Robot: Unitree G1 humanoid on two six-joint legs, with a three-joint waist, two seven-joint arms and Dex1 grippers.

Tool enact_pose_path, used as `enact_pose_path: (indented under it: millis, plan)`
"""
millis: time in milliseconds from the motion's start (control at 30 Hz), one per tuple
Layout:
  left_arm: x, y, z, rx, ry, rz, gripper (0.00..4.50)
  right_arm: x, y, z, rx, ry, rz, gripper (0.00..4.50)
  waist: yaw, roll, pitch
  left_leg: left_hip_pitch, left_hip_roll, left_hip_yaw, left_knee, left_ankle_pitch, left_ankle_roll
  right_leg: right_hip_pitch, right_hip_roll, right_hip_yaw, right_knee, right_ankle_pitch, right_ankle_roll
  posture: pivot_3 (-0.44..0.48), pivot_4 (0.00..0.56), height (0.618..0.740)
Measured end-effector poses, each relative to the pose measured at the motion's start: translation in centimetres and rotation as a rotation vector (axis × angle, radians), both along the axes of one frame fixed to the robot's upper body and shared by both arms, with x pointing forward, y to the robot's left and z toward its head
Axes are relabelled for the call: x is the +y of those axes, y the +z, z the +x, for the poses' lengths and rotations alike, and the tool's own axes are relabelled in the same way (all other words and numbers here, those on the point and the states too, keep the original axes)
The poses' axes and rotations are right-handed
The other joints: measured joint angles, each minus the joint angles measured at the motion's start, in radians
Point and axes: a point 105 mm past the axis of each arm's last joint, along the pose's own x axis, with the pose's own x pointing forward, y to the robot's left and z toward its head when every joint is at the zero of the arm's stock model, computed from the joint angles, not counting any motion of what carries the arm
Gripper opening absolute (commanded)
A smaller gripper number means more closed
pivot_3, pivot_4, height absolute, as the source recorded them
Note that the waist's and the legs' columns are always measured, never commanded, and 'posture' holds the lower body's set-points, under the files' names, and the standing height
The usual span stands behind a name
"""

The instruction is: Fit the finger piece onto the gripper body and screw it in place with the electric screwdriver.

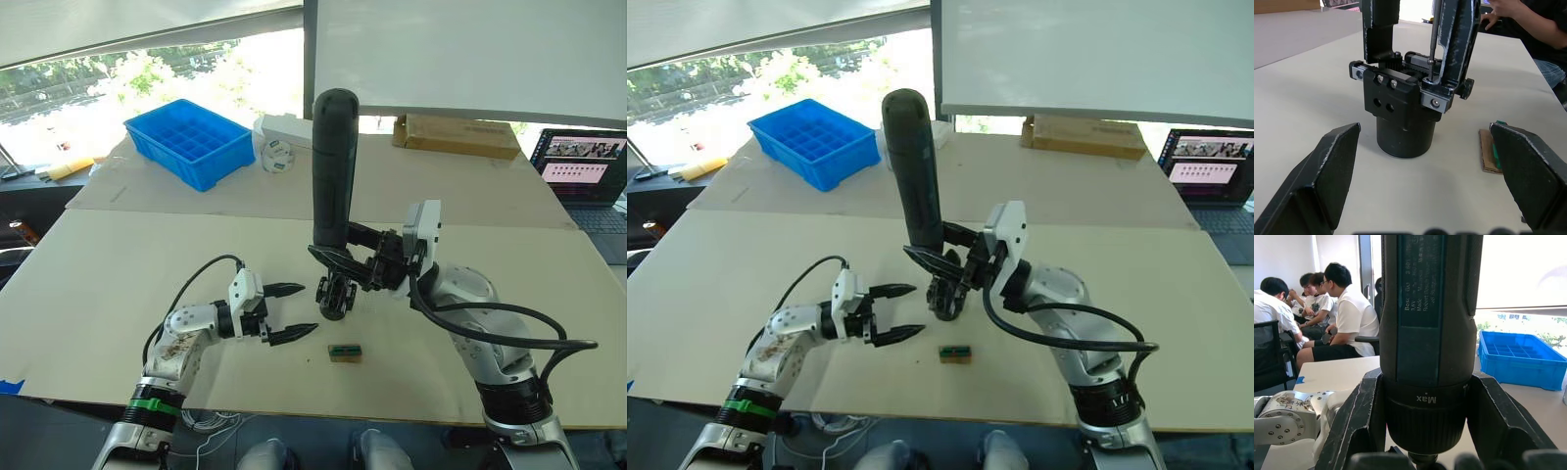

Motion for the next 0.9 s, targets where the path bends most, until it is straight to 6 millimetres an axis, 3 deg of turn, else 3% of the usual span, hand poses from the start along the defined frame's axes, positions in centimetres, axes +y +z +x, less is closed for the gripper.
enact_pose_path:
  millis: [900]
  plan:
    - [-0.13,-0.12,-0.21,-0.008,-0.008,-0.006,4.5,0.09,-0.14,-0.06,-0.008,-0.012,0.016,1.89,0.0,0.0,0.0,0.0,0.0,0.0,0.0,0.0,0.0,0.0,0.0,0.0,0.0,0.0,0.0,0.0,0.15,0.74]
